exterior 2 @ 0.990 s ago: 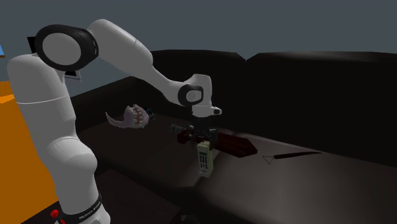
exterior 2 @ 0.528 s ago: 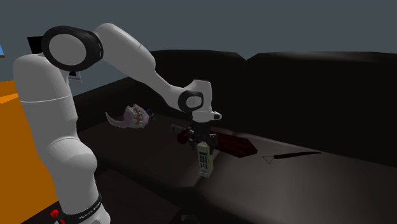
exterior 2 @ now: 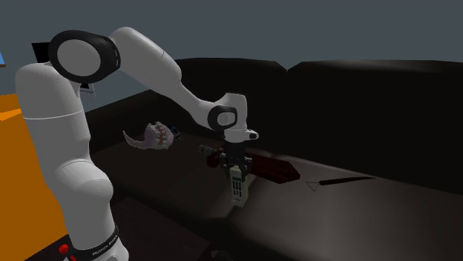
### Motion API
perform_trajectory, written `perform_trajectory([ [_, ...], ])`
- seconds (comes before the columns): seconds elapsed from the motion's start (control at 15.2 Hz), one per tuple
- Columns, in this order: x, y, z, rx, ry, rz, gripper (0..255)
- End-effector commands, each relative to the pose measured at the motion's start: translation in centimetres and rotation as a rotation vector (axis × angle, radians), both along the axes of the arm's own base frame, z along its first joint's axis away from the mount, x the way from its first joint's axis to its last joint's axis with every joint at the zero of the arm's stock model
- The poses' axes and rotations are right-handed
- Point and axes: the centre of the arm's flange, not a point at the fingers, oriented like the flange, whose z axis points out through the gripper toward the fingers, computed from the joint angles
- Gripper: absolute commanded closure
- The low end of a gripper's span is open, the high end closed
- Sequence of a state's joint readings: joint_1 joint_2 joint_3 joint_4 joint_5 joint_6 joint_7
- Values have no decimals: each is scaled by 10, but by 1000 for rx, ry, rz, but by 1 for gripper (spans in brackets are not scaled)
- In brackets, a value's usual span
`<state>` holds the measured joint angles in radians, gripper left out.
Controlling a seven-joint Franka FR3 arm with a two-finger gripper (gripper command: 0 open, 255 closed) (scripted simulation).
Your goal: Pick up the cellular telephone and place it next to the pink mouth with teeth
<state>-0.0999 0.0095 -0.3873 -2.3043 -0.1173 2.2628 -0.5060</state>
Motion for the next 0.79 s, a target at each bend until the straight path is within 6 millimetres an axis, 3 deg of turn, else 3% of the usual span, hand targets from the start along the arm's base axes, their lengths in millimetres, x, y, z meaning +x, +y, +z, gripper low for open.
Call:
perform_trajectory([
  [0.0,0,1,0,1,0,1,255],
  [0.33,0,1,0,1,0,1,255],
  [0.73,0,1,31,1,0,1,255],
])
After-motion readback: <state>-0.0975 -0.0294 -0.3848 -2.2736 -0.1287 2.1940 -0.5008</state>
